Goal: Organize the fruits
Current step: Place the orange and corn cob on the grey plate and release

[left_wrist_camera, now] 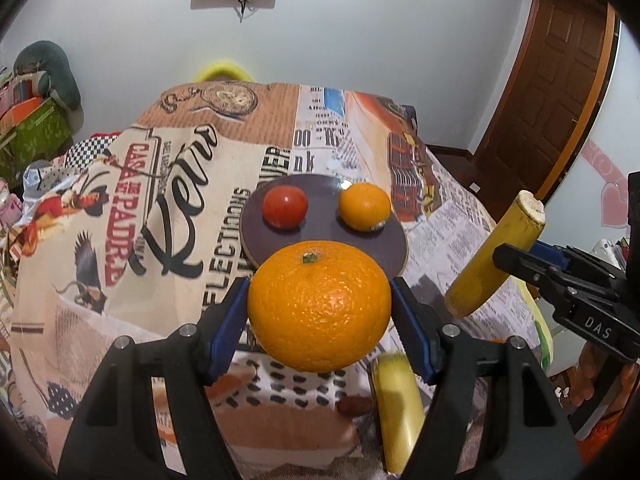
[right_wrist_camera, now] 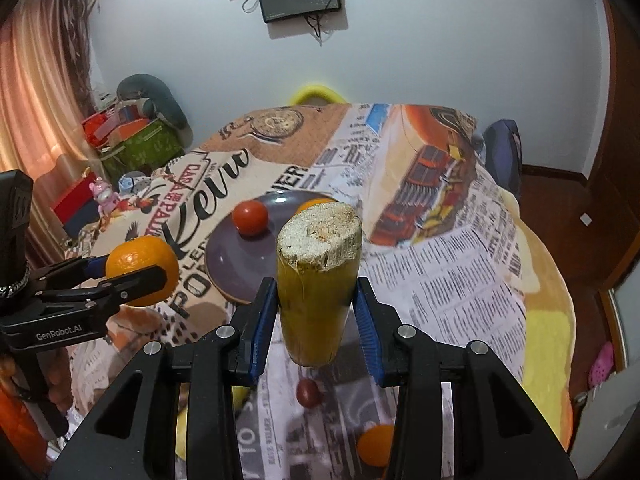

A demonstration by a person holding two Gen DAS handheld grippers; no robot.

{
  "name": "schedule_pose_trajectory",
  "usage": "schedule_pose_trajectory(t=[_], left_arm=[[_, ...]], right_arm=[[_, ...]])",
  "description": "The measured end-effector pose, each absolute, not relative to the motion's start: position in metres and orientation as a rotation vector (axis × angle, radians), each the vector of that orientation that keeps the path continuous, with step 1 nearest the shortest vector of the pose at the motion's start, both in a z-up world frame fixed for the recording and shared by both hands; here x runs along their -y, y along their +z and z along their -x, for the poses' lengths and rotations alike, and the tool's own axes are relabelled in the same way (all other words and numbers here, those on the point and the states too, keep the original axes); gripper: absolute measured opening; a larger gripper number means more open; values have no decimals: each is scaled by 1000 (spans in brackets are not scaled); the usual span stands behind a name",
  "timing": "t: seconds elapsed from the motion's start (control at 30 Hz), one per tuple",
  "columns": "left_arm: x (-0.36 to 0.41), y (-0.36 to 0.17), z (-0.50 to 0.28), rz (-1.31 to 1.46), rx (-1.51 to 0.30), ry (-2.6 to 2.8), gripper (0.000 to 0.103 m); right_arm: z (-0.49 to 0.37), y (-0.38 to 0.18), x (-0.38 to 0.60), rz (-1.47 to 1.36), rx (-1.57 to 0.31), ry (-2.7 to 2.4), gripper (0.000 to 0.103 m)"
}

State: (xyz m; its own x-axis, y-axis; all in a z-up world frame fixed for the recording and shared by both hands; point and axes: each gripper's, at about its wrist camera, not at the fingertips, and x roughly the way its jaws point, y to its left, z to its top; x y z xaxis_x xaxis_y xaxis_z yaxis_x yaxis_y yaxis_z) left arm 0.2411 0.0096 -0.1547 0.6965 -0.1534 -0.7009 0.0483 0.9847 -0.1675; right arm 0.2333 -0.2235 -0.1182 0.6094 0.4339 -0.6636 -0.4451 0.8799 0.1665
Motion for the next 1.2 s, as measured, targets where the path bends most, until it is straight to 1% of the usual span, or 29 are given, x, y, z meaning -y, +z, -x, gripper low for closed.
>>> schedule_pose_trajectory(t=[0.43,0.87,1.2], left_arm=[[-23,-159,-277,151,-786,-80,69],[-41,-193,-328,211,-861,-57,69],[-39,-216,-347,231,-924,-75,69]], right_arm=[[-257,-117,195,37,-757,568,36],[-290,-140,162,76,-816,629,36],[-312,-155,152,75,-845,654,36]])
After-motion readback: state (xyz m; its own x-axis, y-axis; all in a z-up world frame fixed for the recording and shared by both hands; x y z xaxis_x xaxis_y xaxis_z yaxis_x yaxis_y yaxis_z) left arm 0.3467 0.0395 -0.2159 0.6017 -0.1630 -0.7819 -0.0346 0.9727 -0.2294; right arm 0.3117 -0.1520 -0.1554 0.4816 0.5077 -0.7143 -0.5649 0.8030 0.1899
